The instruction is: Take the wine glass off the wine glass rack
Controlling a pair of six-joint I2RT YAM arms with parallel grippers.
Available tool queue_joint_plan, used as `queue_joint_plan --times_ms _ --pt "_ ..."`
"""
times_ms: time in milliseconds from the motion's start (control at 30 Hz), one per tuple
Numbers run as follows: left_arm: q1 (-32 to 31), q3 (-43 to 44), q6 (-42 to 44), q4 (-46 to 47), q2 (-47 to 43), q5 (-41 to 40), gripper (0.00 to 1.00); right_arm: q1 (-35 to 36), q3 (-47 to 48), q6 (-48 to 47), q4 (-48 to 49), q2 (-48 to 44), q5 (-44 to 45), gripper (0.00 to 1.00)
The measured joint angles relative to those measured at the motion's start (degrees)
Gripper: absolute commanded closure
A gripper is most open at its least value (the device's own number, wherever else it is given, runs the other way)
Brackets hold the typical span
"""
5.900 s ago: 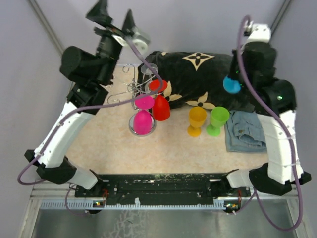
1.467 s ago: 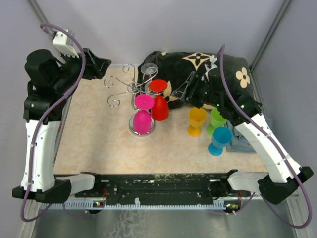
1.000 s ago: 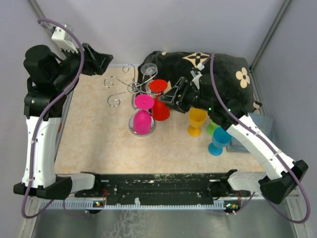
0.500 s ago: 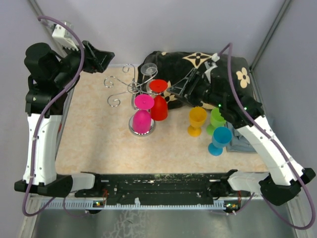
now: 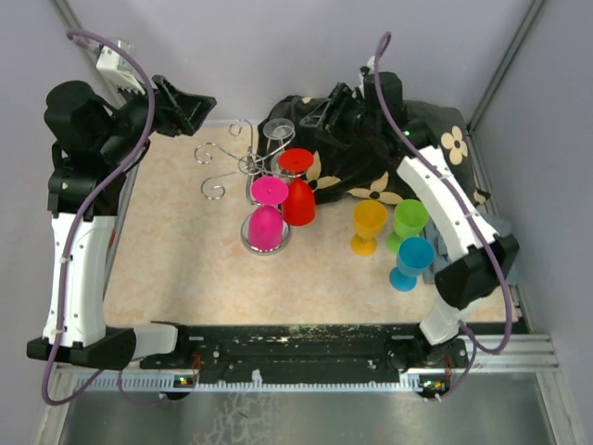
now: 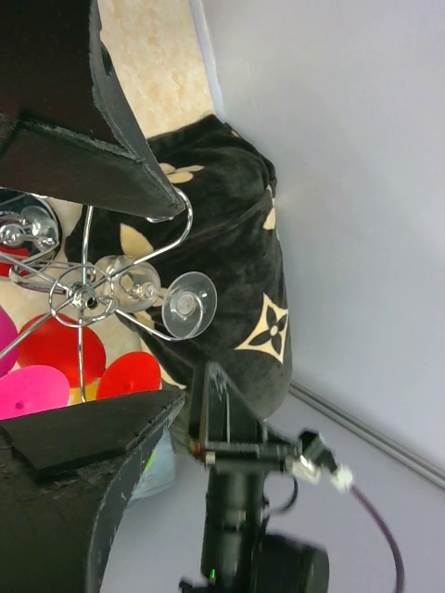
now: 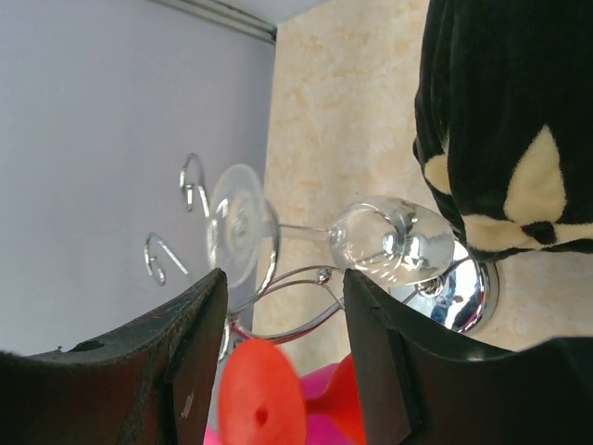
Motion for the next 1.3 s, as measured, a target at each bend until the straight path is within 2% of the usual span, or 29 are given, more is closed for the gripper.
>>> queue_joint_plan --times_ms 133,300,600,767,1000,1300 --pt "0.42 -1.64 -2.89 0.81 -0.63 1.7 0.14 -0.9 0.7 -0.2 0.85 5.31 -3.3 0.46" --pt "2.47 -4.37 -9.51 2.56 -0.72 6.34 0.08 -2.93 0.72 0.15 3.17 6.78 -7.19 0.46" --pt "12.39 -10.82 -25.81 5.81 -0.22 15.74 0.04 -5.7 2.71 2.99 10.84 8.28 -13.92 0.46" --pt "16.06 -12.09 -31.28 7.5 1.01 18.99 0.01 -5.84 5.68 3.5 12.68 12.48 -17.75 0.46" --pt "18.93 -14.36 -35.65 8.9 1.95 21.31 0.01 -5.81 7.85 3.96 12.39 16.7 -22.1 0.48" --pt "20.52 -16.02 -37.38 9.51 3.13 22.32 0.03 -5.7 10.03 5.09 13.84 17.66 -26.23 0.52"
